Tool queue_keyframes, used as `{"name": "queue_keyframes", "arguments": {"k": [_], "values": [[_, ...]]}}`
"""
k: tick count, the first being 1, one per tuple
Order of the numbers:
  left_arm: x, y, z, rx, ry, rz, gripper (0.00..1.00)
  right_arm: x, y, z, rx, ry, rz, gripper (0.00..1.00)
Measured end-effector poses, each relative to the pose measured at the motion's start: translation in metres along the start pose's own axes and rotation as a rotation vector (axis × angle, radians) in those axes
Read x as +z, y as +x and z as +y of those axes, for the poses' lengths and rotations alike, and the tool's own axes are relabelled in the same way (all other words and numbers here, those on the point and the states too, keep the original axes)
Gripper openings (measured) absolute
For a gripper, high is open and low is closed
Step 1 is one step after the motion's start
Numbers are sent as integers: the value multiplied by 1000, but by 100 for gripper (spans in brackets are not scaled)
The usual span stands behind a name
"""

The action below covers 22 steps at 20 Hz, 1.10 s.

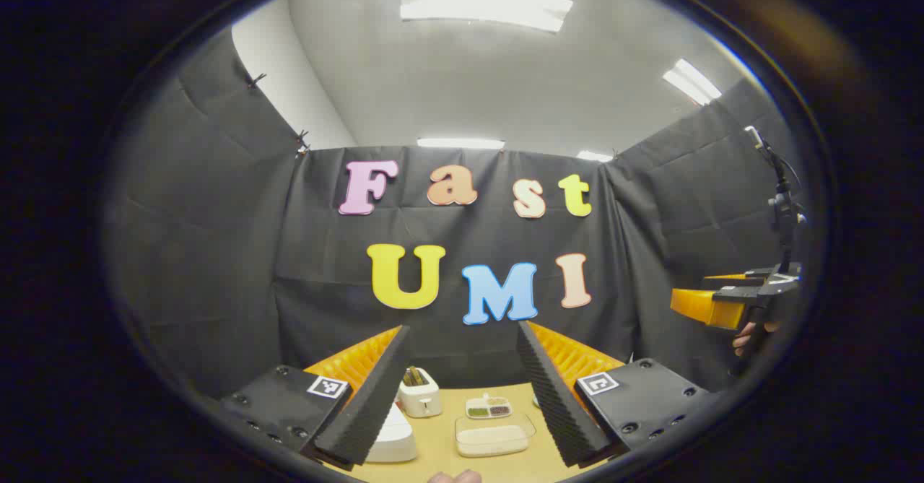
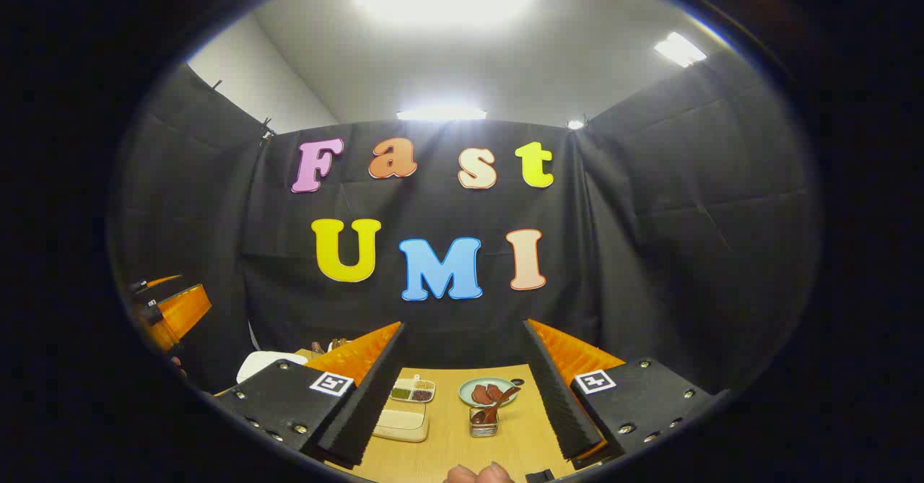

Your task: Close the left gripper, press the button to open the rice cooker; take a wooden spoon from the chopstick holder with the right hand, scoop a spoonful of rice and pour it into the rice cooker, then put the wooden spoon back into the chopstick holder.

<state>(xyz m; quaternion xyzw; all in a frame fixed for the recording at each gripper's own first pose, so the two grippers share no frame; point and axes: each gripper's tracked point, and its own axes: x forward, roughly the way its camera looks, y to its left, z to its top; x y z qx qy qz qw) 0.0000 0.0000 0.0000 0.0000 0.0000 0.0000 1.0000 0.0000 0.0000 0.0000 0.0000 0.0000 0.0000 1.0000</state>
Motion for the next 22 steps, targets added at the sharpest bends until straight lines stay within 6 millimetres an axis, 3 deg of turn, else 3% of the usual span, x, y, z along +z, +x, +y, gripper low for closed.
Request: {"name": "queue_keyframes", "arguments": {"k": [4, 16, 22], "values": [[-10, 2, 16, 36, -12, 34, 100, -2, 3, 6, 18, -8, 3, 95], [-18, -3, 28, 66, -1, 54, 99, -4, 3, 19, 44, -15, 17, 96], [-33, 1, 52, 100, 18, 82, 99, -5, -3, 30, 52, -16, 25, 96]]}}
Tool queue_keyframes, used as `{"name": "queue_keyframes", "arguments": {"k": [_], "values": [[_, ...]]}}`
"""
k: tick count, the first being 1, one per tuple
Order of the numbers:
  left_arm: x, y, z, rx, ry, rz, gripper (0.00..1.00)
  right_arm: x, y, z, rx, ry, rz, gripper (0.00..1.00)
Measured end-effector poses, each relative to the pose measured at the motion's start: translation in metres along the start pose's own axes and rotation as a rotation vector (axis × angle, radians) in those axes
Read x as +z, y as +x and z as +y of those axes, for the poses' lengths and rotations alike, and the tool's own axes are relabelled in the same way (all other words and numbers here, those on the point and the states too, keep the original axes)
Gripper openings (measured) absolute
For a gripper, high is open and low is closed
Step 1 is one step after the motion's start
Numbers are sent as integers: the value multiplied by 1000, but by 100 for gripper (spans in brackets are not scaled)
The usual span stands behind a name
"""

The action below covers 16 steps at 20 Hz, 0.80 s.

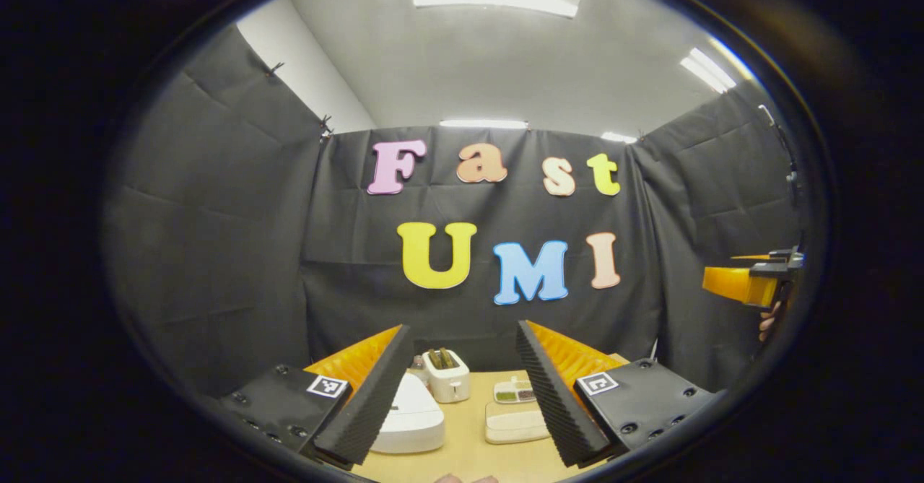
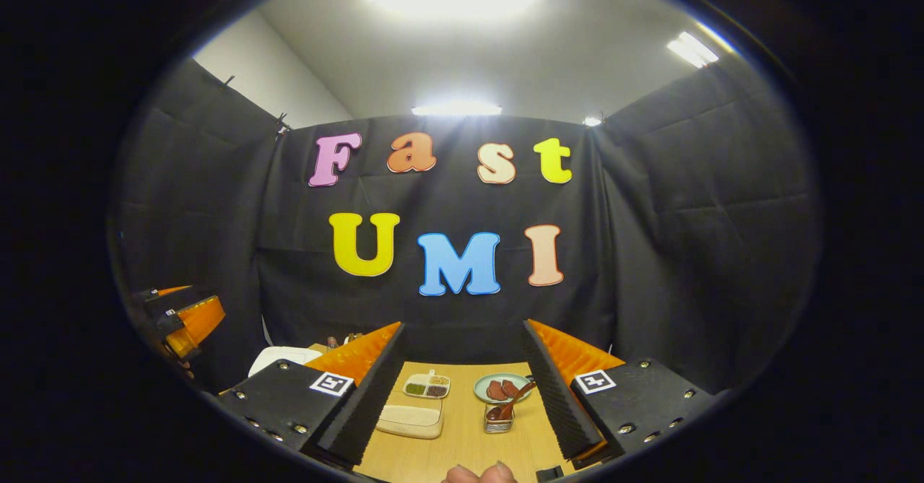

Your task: Close the left gripper, press the button to open the rice cooker; take a wooden spoon from the chopstick holder with the right hand, scoop a spoonful of rice and pour it into the rice cooker, then put the wooden spoon back into the chopstick holder.

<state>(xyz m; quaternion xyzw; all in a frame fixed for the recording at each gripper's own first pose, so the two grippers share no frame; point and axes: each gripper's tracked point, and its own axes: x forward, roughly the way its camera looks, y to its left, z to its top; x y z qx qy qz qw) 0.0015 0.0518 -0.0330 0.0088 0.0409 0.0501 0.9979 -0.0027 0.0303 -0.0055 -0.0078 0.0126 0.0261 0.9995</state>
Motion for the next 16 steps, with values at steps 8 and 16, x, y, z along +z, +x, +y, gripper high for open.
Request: {"name": "queue_keyframes", "arguments": {"k": [8, 16], "values": [[-34, 29, 51, 65, -6, 37, 92, -4, -5, 20, 11, 3, 18, 96], [-124, 86, 96, 136, -1, 195, 22, -2, -7, 42, 38, -32, 28, 96]]}}
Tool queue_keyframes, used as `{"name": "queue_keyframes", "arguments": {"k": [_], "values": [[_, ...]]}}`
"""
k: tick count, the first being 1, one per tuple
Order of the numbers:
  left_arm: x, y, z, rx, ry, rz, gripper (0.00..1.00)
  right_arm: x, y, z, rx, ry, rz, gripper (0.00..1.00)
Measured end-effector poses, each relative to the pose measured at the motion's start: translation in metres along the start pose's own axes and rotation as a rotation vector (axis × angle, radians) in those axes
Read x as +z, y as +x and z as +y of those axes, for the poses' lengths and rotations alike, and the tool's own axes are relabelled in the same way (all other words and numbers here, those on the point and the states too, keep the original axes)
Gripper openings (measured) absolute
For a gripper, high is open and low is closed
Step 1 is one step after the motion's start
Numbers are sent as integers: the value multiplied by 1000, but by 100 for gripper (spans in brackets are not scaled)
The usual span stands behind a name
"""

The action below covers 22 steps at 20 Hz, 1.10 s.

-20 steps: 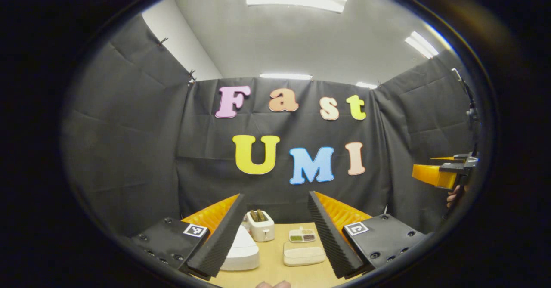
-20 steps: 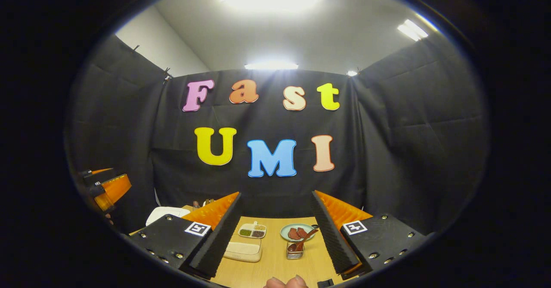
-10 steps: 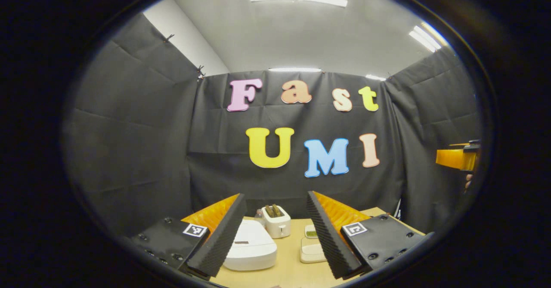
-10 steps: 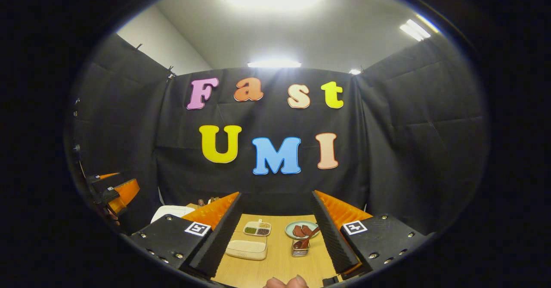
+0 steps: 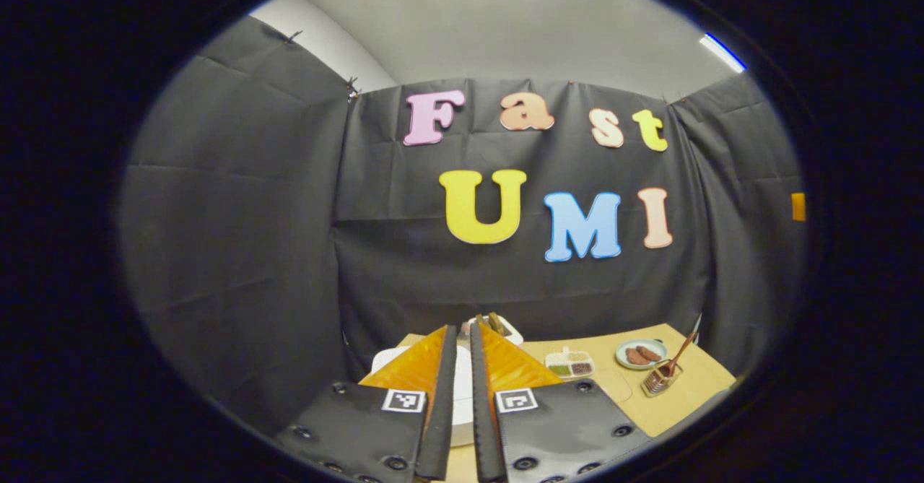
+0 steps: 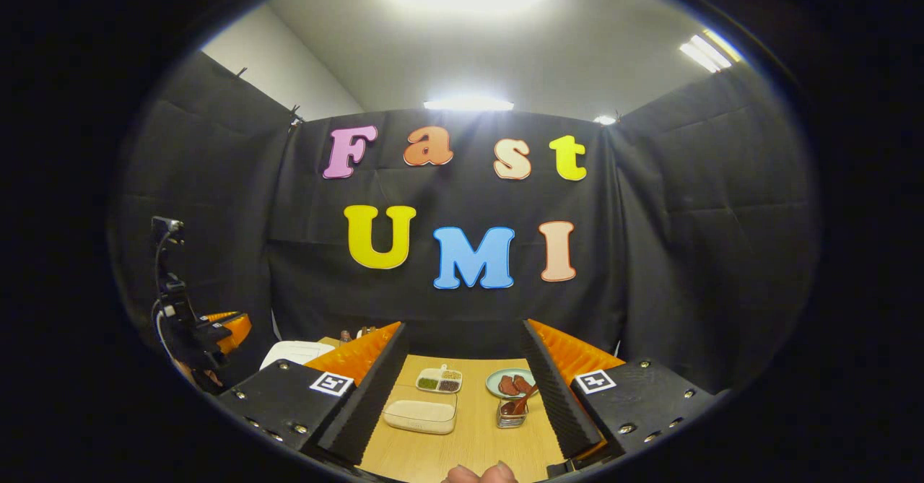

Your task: Close the left gripper, press the button to open the rice cooker; take a wooden spoon from the chopstick holder with the right hand, scoop a spoonful of rice and pour it into the rice cooker, then put the wooden spoon back into the chopstick holder.

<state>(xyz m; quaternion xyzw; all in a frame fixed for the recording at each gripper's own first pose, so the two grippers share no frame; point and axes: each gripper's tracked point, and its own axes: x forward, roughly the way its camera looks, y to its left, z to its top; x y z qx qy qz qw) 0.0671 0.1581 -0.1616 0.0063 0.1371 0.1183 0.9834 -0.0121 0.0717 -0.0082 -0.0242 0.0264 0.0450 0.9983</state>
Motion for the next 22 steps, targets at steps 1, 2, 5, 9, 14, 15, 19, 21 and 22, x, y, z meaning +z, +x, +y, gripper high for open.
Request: {"name": "queue_keyframes", "arguments": {"k": [1, 2, 5, 9, 14, 15, 19, 21, 22], "values": [[-14, 12, 1, -3, -21, 34, 17, 0, 1, 1, 2, -7, 0, 96], [-29, 22, 6, 14, -24, 79, 17, 0, 2, 3, 3, -12, 3, 96], [-68, 62, 31, 121, -9, 162, 7, -6, 3, 6, 3, -16, 21, 96], [-134, 115, 37, 169, 15, 288, 9, -13, 4, 7, 0, -21, 45, 96], [-202, 155, 37, 235, 30, 427, 9, -14, 3, 4, -11, -38, 56, 96], [-210, 158, 40, 246, 47, 444, 9, -15, 3, 3, -15, -43, 56, 96], [-232, 166, 46, 278, 80, 426, 9, -21, 5, 2, -15, -44, 71, 96], [-237, 166, 46, 278, 129, 427, 8, -23, 6, 3, -14, -47, 78, 96], [-239, 170, 45, 279, 130, 415, 9, -23, 8, 4, -11, -47, 81, 96]]}}
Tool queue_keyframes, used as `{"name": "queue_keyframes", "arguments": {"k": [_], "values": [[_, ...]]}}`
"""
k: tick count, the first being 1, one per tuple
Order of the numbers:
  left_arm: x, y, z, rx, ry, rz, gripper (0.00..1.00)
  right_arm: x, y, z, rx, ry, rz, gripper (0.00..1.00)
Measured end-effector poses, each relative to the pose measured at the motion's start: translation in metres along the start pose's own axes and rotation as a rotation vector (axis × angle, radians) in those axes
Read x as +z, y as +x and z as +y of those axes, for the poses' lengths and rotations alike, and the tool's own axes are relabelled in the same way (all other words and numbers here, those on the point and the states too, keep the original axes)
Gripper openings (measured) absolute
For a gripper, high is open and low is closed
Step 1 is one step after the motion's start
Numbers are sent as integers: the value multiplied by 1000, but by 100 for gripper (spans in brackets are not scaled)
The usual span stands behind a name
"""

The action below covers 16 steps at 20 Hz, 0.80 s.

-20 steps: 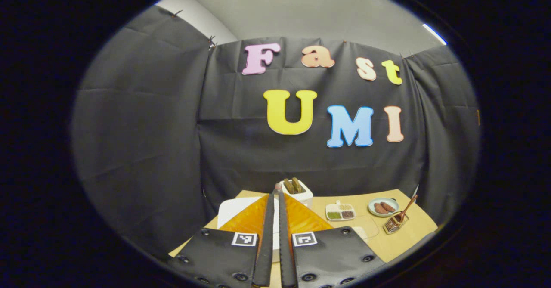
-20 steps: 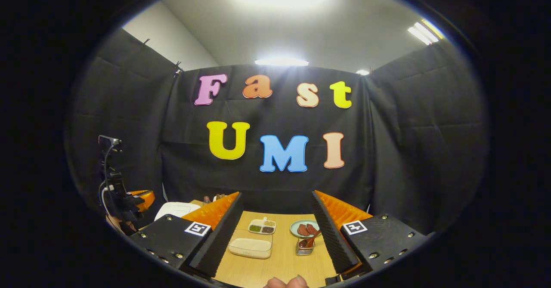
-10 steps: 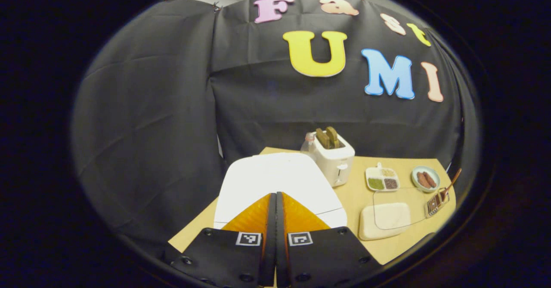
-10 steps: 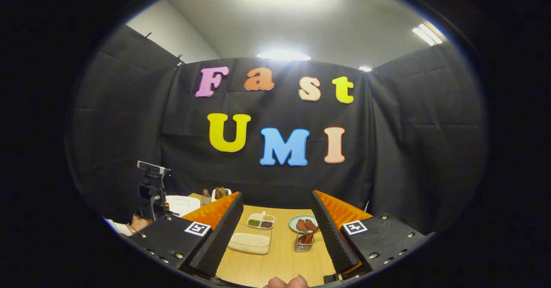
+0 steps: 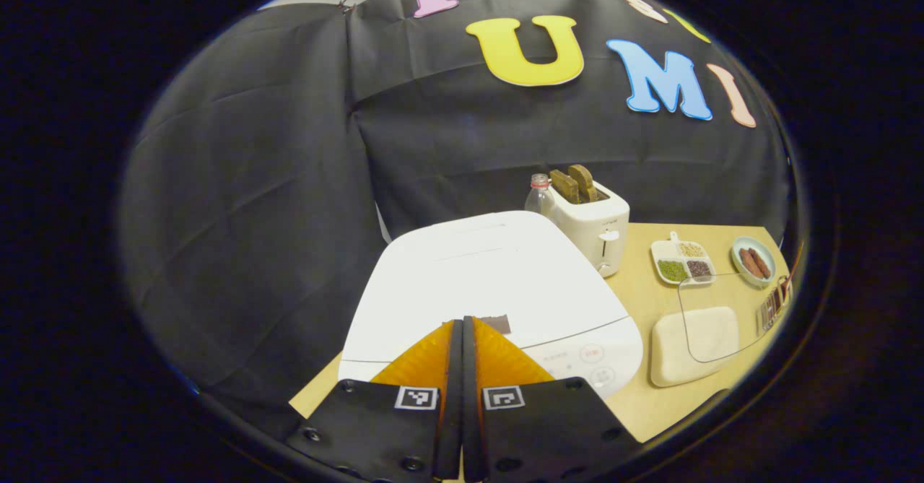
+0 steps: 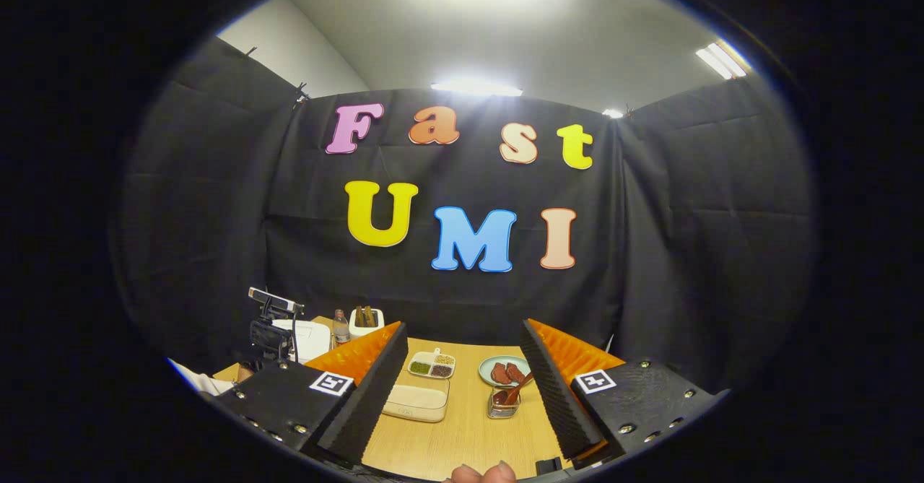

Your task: Close the left gripper, press the button to open the rice cooker; take a wooden spoon from the chopstick holder with the right hand, scoop a spoonful of rice and pour it into the rice cooker, then put the wooden spoon back into the chopstick holder.

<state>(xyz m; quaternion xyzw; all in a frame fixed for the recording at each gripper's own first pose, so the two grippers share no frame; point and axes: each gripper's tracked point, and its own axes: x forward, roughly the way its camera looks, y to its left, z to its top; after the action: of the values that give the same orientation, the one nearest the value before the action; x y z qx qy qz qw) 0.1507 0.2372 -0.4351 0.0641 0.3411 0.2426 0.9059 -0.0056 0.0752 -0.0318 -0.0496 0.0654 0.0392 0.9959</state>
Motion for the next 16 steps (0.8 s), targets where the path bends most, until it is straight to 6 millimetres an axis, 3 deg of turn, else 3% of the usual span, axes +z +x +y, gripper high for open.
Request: {"name": "queue_keyframes", "arguments": {"k": [6, 10, 13, 16], "values": [[-2, 13, -2, -47, -173, 175, 9, 1, 0, 10, 25, -8, -3, 96], [6, 6, 2, -113, -219, 193, 7, 1, -4, 13, 36, 27, -12, 96], [28, -9, 14, -98, -255, 52, 9, 0, -6, 7, 26, 36, -14, 96], [74, -48, 32, -86, -244, -118, 8, -4, -4, 5, 20, 50, -8, 96]]}}
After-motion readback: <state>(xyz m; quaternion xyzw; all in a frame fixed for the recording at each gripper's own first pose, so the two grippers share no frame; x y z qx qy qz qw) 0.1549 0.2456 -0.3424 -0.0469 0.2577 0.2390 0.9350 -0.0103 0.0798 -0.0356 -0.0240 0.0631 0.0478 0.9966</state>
